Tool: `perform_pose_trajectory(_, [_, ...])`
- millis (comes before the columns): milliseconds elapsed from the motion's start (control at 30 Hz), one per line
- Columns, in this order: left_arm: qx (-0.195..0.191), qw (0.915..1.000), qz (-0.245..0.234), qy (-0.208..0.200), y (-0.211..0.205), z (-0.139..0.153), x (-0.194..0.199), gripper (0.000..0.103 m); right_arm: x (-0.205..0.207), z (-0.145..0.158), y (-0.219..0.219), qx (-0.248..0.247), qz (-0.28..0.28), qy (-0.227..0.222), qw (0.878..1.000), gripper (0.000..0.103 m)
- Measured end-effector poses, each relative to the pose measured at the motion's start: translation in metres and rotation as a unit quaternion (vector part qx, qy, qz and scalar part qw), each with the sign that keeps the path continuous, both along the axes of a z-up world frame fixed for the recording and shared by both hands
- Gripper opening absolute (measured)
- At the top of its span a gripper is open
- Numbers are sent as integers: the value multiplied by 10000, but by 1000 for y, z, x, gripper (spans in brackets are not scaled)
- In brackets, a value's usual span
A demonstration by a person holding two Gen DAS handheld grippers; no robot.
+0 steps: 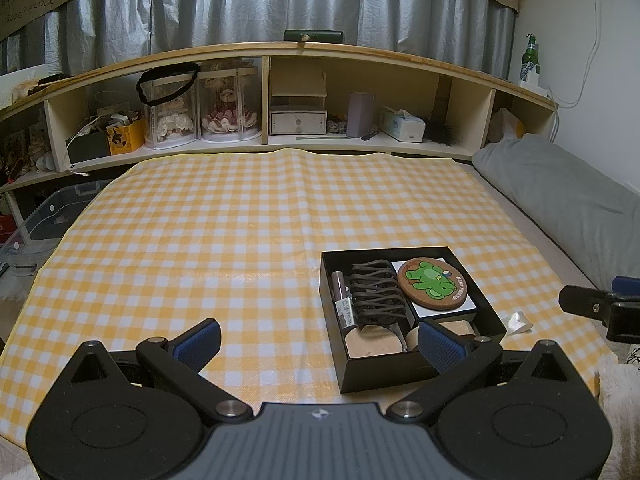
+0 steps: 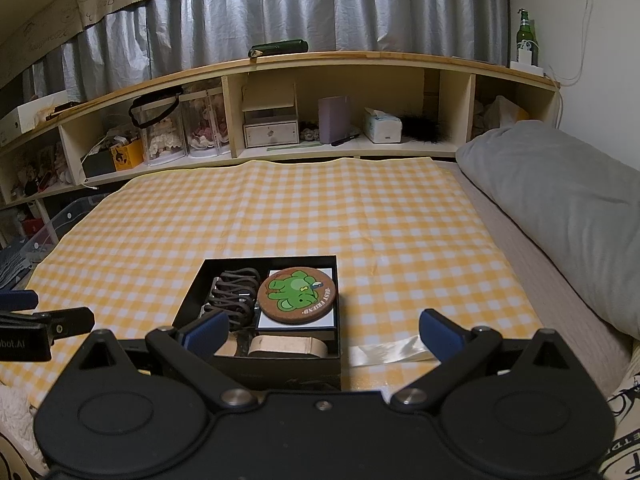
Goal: Organize rigid objects
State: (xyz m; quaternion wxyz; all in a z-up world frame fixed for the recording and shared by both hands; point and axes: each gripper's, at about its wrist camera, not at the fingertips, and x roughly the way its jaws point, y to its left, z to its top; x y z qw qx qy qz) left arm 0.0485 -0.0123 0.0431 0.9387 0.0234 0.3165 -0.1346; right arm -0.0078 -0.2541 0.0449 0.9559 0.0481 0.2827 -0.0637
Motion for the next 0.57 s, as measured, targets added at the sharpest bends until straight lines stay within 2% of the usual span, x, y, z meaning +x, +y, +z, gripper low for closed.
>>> perform_pose_trajectory(567, [1,10000,10,15,4,-2,-1,103,0,1,0,8,-14,15,10000,103])
